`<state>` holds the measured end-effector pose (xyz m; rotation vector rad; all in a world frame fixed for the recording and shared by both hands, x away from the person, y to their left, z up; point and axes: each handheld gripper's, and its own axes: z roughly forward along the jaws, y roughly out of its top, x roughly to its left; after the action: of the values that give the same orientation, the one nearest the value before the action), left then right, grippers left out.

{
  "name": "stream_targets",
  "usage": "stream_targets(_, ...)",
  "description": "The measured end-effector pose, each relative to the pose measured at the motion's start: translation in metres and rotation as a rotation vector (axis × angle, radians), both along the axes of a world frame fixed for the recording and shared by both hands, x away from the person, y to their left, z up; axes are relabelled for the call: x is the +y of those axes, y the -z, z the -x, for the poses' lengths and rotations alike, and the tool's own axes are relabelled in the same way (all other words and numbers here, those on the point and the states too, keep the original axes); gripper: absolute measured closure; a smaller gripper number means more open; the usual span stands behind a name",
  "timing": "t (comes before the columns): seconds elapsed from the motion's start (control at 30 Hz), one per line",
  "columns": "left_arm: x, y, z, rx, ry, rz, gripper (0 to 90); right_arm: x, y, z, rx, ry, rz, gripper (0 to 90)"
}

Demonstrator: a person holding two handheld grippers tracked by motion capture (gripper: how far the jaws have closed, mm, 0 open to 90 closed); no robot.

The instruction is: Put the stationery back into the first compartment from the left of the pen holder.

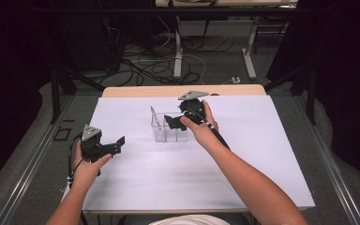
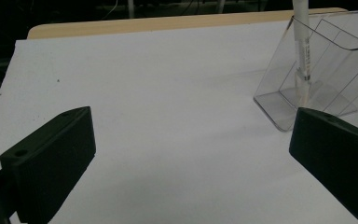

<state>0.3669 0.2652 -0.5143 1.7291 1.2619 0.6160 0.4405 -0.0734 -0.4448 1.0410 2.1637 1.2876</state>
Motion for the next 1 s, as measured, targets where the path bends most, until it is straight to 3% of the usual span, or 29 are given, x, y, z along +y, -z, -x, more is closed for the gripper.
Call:
stream_targets(0.27, 0.002, -0.001, 0.000, -0.001, -0.012, 0.010, 0.2, -0.031, -0.015, 0.015, -0.019, 0.035, -0.002, 0.0)
stream_targets(0.43, 0.004, -0.001, 0.000, 0.007, -0.015, 0.022, 0.2, -0.053, -0.021, 0.025, -0.007, 0.055, -0.003, 0.0)
stream_targets(1.0, 0.008, -0.002, 0.002, 0.001, -0.019, 0.022, 0.2, -0.119, -0.010, 0.052, -0.001, 0.175, -0.019, 0.0)
